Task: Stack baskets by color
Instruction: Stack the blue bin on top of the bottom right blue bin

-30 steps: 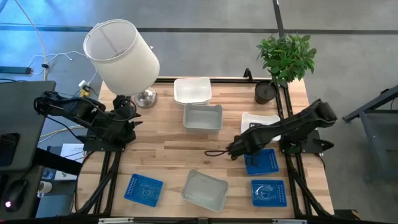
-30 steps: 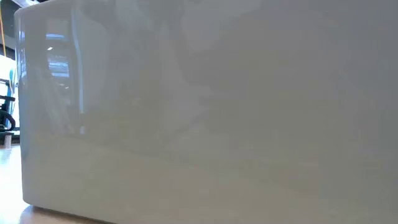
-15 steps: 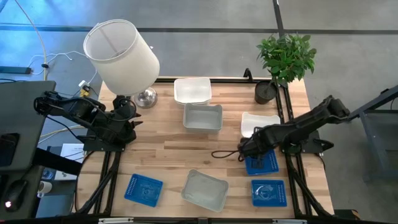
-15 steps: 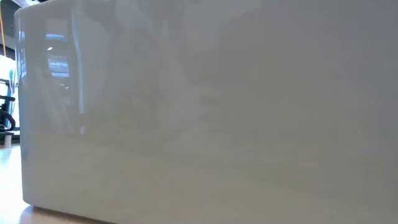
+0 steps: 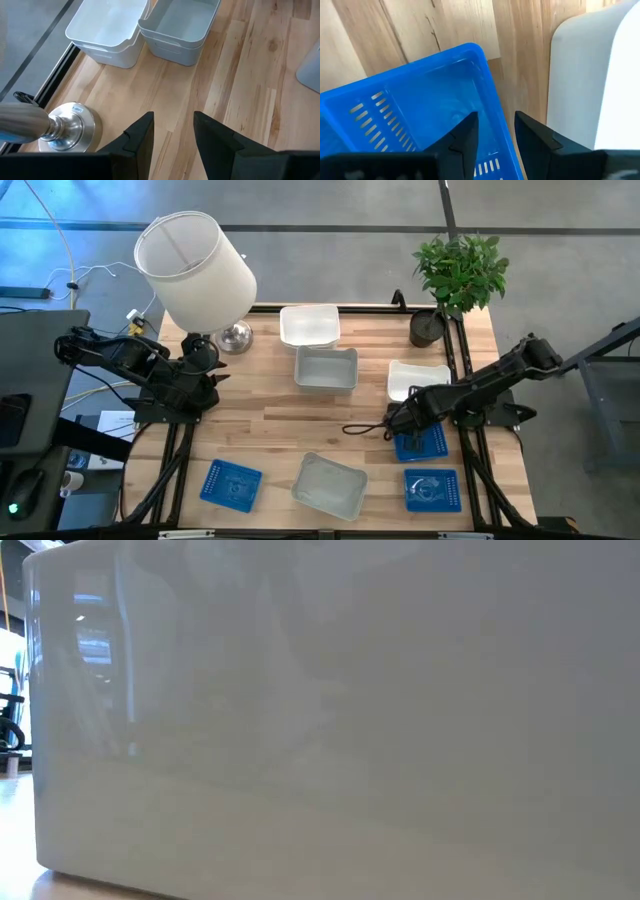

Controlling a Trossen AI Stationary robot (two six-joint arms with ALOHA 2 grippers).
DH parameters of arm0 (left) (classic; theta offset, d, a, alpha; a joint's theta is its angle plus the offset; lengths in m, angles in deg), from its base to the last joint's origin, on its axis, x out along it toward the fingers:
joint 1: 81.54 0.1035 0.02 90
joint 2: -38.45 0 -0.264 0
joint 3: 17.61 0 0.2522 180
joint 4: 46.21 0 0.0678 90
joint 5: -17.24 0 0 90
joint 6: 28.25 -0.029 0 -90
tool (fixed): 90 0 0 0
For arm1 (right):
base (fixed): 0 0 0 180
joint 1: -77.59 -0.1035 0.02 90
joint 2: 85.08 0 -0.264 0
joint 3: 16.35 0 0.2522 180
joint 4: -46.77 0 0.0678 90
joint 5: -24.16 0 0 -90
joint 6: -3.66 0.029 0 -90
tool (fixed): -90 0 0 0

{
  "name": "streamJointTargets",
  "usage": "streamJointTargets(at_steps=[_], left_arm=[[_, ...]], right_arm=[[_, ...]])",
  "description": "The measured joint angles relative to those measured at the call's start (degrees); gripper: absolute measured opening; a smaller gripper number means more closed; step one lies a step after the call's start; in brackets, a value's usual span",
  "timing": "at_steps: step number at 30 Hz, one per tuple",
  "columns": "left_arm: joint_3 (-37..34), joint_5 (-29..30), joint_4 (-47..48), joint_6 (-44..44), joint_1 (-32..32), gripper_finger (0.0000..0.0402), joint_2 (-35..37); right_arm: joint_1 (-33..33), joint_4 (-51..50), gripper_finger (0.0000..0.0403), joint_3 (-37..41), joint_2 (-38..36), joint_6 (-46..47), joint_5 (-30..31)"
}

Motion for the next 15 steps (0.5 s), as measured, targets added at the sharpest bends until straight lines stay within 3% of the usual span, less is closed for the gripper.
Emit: streamJointTargets(at_steps=[15], left_arm=[[0.0,-0.01,-0.02,0.0,-0.01,0.0126,0.0]], right_arm=[[-0.01,3.46,0.0113,5.53,0.01,2.98,-0.54]])
